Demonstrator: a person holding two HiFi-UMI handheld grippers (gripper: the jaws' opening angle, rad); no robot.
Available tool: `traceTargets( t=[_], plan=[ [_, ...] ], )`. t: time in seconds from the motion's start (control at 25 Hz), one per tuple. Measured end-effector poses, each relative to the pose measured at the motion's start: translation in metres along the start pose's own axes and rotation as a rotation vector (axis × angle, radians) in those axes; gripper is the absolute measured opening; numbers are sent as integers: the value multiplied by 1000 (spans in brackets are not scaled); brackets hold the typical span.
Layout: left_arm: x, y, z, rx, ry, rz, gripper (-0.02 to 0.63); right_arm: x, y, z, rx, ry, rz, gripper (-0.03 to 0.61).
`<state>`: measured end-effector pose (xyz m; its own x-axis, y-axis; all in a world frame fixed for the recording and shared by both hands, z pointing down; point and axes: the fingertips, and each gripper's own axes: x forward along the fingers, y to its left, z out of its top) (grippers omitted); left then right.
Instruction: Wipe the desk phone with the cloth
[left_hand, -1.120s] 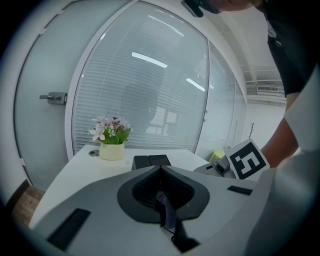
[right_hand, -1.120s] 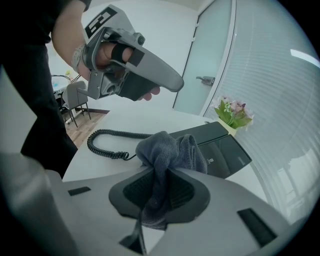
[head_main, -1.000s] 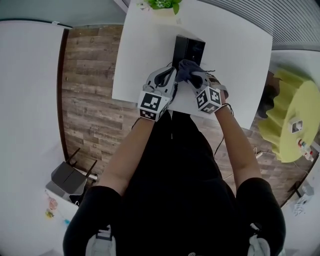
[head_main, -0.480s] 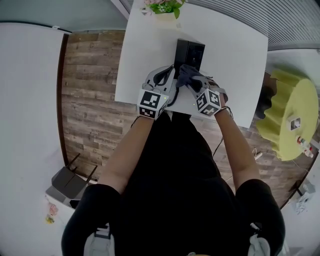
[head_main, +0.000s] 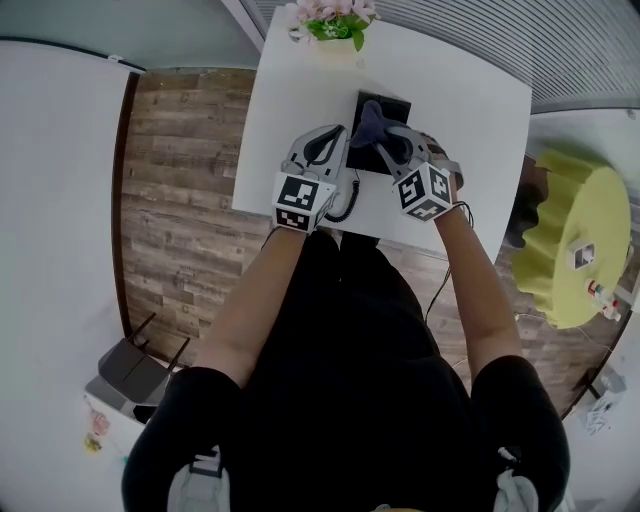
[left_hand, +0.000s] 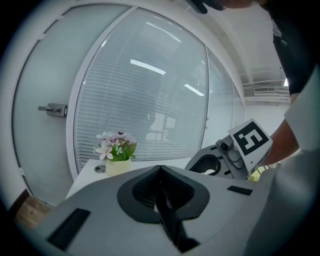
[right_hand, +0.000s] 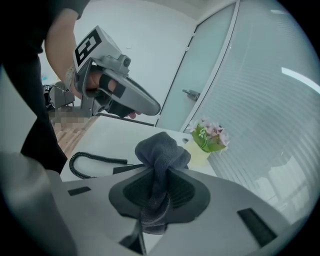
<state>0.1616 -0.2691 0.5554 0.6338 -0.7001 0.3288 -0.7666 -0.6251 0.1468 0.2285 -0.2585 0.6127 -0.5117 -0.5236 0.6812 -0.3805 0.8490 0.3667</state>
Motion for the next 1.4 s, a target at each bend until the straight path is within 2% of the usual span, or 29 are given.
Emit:
traceTargets(
  t=[0.28,0.56,1.0,1.4],
  plan=[
    [11,14,7,-2,-19,15,11,17,-36,18,-32,-19,-45,78],
    [21,23,-5,-9,9,30,11,48,-53,7,-64,18,-60,78],
    [25,34,-23,-30,39,38,11,62,-25,-5,-91,29,23,77],
    [23,21,-45,-52,69,6,11,58,22,-18,-54,46,64,77]
  ],
)
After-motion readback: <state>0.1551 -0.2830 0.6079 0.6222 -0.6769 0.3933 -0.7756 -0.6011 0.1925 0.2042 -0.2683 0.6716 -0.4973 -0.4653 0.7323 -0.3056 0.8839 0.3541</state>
